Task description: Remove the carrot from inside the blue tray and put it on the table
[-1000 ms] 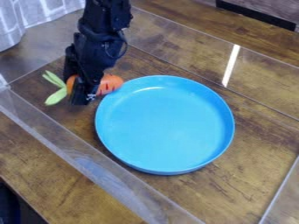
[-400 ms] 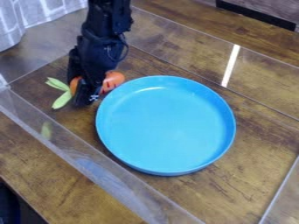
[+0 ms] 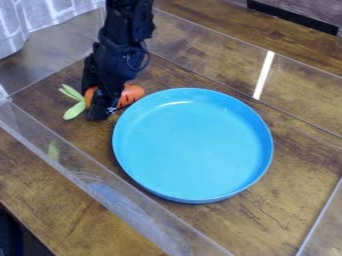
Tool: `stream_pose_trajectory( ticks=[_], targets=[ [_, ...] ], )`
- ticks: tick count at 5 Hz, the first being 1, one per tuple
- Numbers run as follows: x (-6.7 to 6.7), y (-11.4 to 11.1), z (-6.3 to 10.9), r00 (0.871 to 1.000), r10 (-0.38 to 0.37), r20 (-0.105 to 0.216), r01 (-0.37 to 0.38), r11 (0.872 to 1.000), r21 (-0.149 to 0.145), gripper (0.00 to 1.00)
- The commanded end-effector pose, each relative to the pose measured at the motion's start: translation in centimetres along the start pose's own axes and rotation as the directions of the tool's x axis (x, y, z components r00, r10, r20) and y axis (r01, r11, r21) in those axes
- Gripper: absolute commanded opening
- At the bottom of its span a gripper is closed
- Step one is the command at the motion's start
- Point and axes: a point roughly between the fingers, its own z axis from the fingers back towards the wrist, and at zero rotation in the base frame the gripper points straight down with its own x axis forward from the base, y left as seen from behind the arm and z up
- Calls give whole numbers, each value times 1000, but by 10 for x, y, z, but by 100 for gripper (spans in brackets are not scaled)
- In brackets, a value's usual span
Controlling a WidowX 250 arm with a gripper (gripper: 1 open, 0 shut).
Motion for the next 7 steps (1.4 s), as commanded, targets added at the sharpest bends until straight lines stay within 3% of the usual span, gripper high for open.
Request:
stream_pose_trajectory(
  ticks=[1,7],
  targets=[
    [-6,18,5,999,41,16,-41,999,13,0],
    [-9,27,-18,999,37,-18,-38,999,-34,0]
  ],
)
